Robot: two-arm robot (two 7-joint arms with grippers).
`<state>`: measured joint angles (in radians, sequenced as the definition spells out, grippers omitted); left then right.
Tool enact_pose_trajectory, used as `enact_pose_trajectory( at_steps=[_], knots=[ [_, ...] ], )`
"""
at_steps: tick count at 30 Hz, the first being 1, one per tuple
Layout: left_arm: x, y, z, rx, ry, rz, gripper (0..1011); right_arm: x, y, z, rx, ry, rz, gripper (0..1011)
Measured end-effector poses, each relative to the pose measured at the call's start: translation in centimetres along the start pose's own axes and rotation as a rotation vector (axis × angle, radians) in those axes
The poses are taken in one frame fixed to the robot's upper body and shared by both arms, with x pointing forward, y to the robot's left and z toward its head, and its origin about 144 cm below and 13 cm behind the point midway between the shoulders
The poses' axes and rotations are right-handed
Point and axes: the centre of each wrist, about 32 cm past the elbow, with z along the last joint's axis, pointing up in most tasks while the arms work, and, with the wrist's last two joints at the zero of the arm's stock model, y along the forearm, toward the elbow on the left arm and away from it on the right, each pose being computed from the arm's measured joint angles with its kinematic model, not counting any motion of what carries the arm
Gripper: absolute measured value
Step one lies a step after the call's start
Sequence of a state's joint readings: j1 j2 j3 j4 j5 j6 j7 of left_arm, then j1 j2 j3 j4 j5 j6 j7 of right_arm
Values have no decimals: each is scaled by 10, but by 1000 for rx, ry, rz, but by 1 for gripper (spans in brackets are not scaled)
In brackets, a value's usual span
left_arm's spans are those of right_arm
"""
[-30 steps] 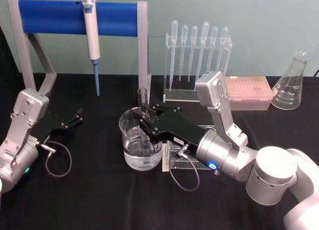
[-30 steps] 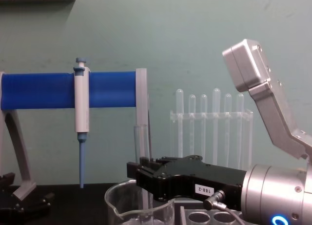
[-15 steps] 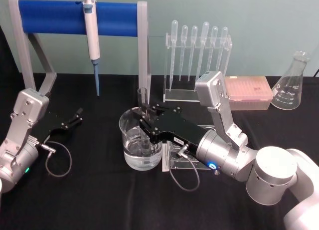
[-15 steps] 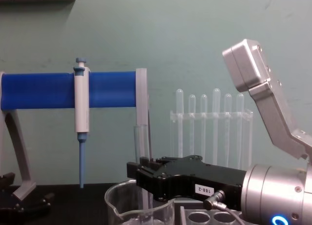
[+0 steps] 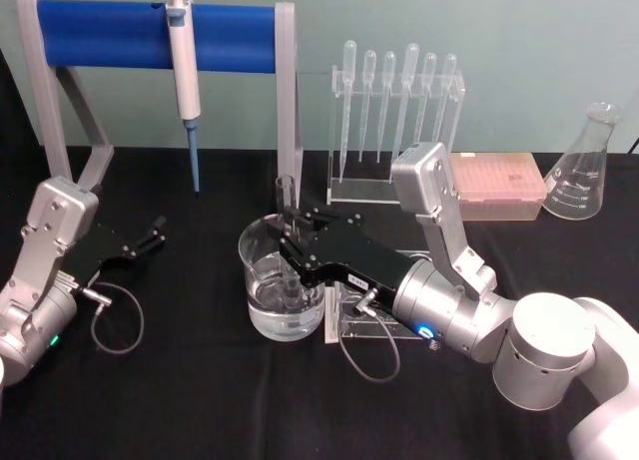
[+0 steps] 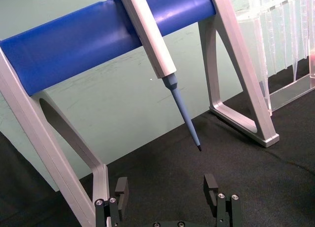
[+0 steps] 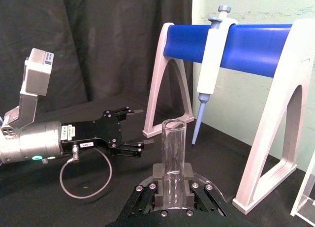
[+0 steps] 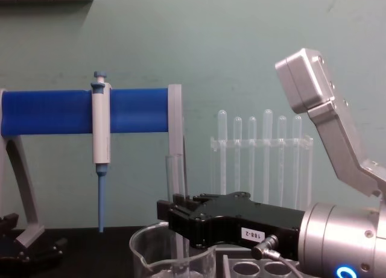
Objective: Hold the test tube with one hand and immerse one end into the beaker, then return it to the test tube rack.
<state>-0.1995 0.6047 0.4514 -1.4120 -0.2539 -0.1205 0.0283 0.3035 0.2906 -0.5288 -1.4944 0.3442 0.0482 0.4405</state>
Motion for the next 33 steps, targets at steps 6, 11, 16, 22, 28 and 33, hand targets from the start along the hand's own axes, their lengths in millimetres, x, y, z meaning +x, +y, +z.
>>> enact_pose_trajectory(
  at_steps=[6, 11, 16, 22, 28, 33],
  knots=[
    [0, 0, 0, 0, 0, 0, 1000, 0, 0, 0, 0, 0, 0, 224],
    [0, 0, 0, 0, 0, 0, 1000, 0, 0, 0, 0, 0, 0, 224],
    [0, 0, 0, 0, 0, 0, 1000, 0, 0, 0, 0, 0, 0, 224],
    [0, 0, 0, 0, 0, 0, 1000, 0, 0, 0, 0, 0, 0, 224],
    [0, 0, 0, 0, 0, 0, 1000, 0, -1, 6, 11, -11, 4, 224],
    [0, 0, 0, 0, 0, 0, 1000, 0, -3, 31, 43, -41, 21, 224]
  ],
)
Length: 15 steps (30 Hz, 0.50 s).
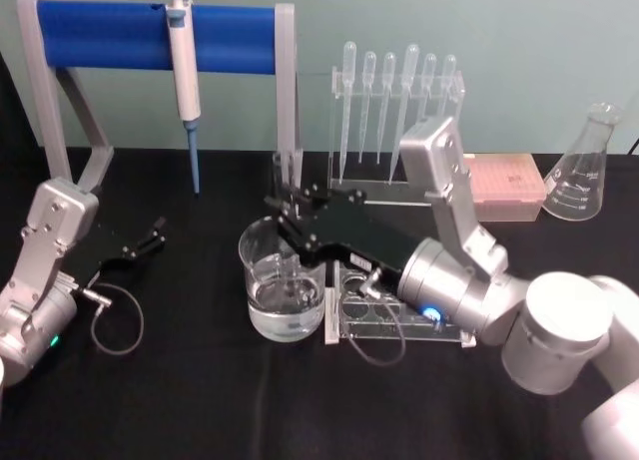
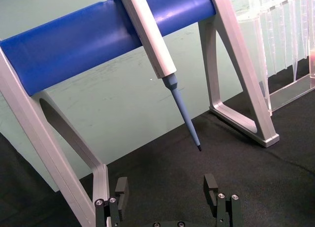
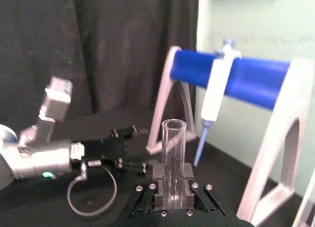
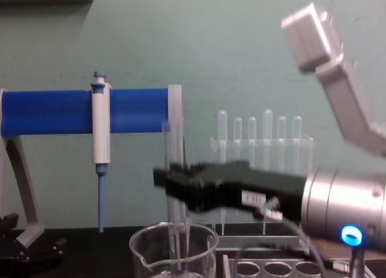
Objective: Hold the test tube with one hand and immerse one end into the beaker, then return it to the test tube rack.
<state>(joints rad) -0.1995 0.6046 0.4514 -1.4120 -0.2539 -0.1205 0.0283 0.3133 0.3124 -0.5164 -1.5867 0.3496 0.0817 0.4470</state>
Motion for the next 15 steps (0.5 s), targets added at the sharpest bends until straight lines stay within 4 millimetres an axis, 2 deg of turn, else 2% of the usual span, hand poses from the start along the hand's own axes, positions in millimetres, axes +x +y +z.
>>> enact_pose_trajectory(
  at_steps=[9, 13, 15],
  knots=[
    [0, 0, 0, 0, 0, 0, 1000, 3, -8, 48, 43, -56, 16, 224],
    [0, 0, 0, 0, 0, 0, 1000, 6, -20, 72, 82, -79, 3, 224],
    [0, 0, 0, 0, 0, 0, 1000, 8, -26, 78, 89, -84, -5, 224]
  ],
)
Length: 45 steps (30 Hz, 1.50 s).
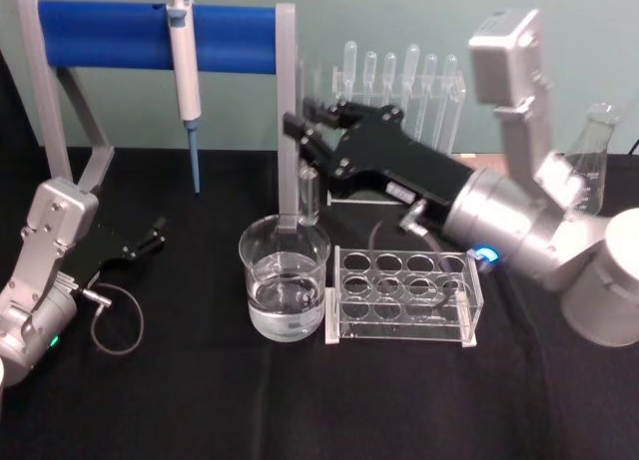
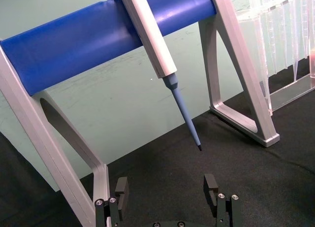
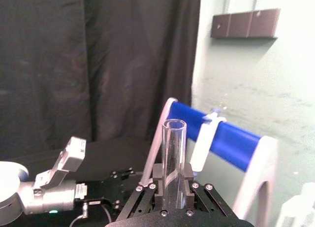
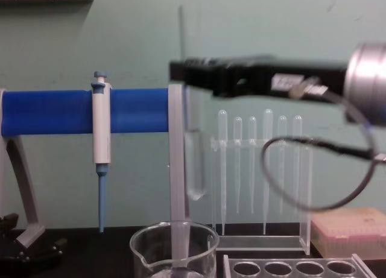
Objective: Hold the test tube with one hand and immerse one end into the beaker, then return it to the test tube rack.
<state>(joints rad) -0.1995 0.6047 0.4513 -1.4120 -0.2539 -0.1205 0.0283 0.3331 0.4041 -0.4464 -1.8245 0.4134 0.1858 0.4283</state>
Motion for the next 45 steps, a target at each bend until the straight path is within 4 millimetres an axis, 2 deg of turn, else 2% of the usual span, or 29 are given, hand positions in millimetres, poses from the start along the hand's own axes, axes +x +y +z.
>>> enact_pose_trajectory(
  at_steps=[5, 8, 11, 16, 27, 45],
  knots=[
    [0, 0, 0, 0, 0, 0, 1000, 4, -23, 12, -16, -17, -42, 224],
    [0, 0, 0, 0, 0, 0, 1000, 6, -34, 10, -36, -16, -65, 224],
    [0, 0, 0, 0, 0, 0, 1000, 7, -49, 2, -79, -11, -101, 224],
    [0, 0, 0, 0, 0, 0, 1000, 8, -58, -14, -120, -4, -124, 224],
    [0, 0, 0, 0, 0, 0, 1000, 7, -55, -40, -165, 14, -143, 224],
    [0, 0, 0, 0, 0, 0, 1000, 6, -47, -56, -194, 32, -135, 224]
  ],
)
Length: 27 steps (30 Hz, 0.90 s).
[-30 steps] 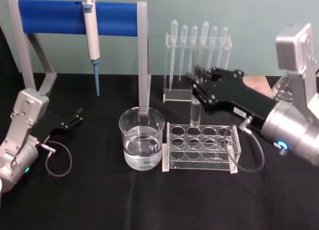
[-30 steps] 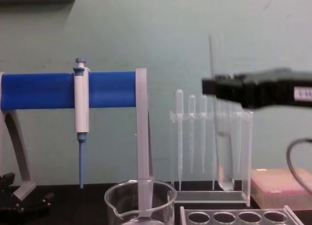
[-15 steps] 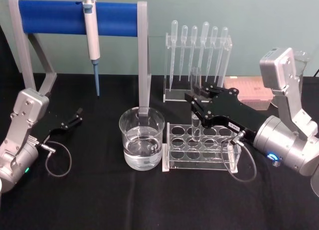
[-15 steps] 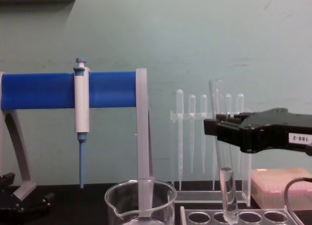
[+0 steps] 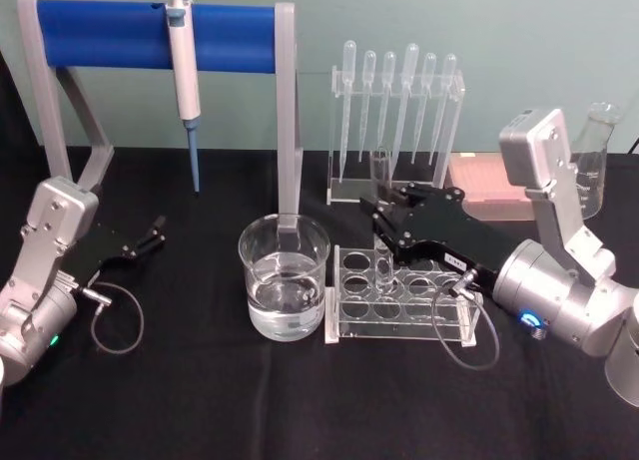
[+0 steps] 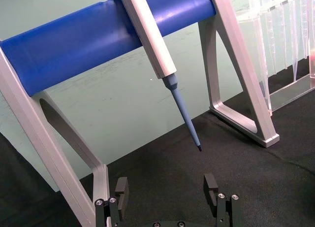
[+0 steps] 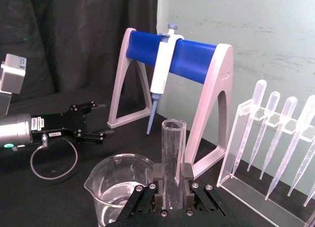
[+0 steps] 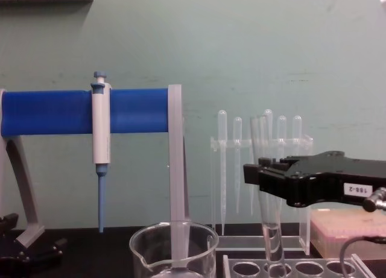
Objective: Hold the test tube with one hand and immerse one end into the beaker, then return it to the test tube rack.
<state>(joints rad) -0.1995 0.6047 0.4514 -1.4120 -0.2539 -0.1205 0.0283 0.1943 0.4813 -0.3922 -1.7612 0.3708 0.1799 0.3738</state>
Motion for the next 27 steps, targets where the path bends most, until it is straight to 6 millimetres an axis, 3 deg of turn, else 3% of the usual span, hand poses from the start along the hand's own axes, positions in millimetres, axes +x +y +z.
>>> enact_pose_trajectory(
  at_steps=[14, 27],
  knots=[
    [0, 0, 0, 0, 0, 0, 1000, 1, 1, -22, -40, 11, -5, 224],
    [0, 0, 0, 0, 0, 0, 1000, 3, 4, -29, -100, -17, 16, 224]
  ],
)
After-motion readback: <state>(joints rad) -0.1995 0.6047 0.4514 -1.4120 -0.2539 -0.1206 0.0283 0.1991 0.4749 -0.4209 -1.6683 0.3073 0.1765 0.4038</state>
